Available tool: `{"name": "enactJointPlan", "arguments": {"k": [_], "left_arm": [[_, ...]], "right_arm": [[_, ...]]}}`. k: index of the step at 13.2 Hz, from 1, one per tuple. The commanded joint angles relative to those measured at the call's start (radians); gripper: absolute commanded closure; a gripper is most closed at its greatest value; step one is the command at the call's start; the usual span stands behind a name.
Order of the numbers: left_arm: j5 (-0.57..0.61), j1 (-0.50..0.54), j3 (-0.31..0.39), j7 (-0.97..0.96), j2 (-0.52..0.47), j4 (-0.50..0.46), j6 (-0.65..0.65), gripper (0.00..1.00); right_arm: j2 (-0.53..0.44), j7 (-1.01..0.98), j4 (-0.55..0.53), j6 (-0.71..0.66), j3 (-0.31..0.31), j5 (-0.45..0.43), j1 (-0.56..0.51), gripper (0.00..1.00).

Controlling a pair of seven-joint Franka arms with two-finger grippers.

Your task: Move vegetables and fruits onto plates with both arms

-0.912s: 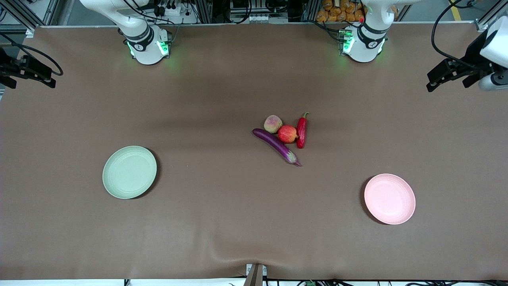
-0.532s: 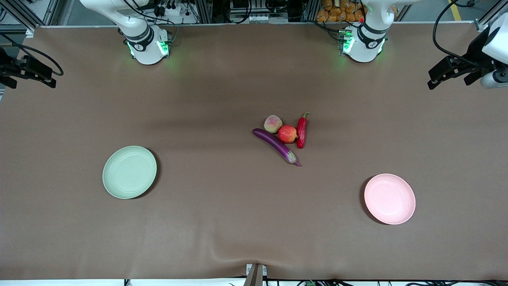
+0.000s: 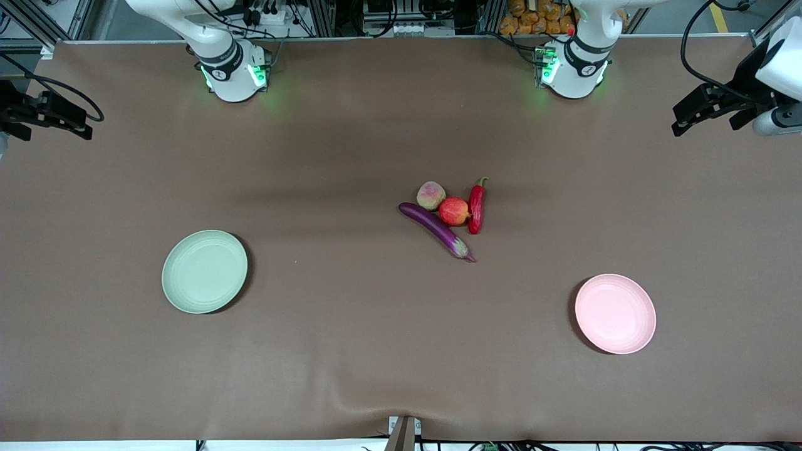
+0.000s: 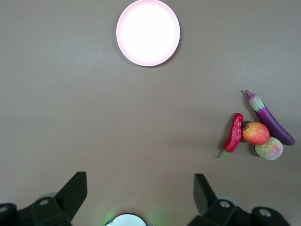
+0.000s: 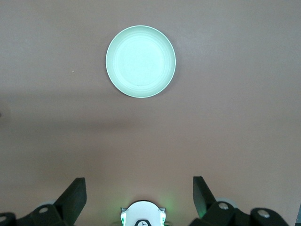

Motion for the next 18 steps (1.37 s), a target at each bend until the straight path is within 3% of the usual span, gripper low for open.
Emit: {"name": "enactJointPlan", "arguments": {"k": [1,9,14,18], "left_arm": [[0.021,-0.005,0.001,-0.003,0.002,0.002,-0.016,0.00],[0.018,-0.015,-0.020,-0.067,0.022,-0.009,-0.013,0.00],[0.018,-0.012,-0.178,-0.164,0.023,-0.182,0.097,0.00],[0.006,-0.013,-0.348,-0.283,0.037,-0.399,0.342,0.00]], "right_arm": [[-0.004,0.003,-0.001,-0.009,0.009,-0.019,-0.011,0.00],[-0.004,0.005,-0.001,-0.007,0.009,-0.014,-0.012,0.00],[-0.004,0.005,-0.001,-0.007,0.009,-0.012,-0.012,0.00],[-0.004,0.005,-0.001,-0.007,0.009,-0.011,-0.014,0.00]]}}
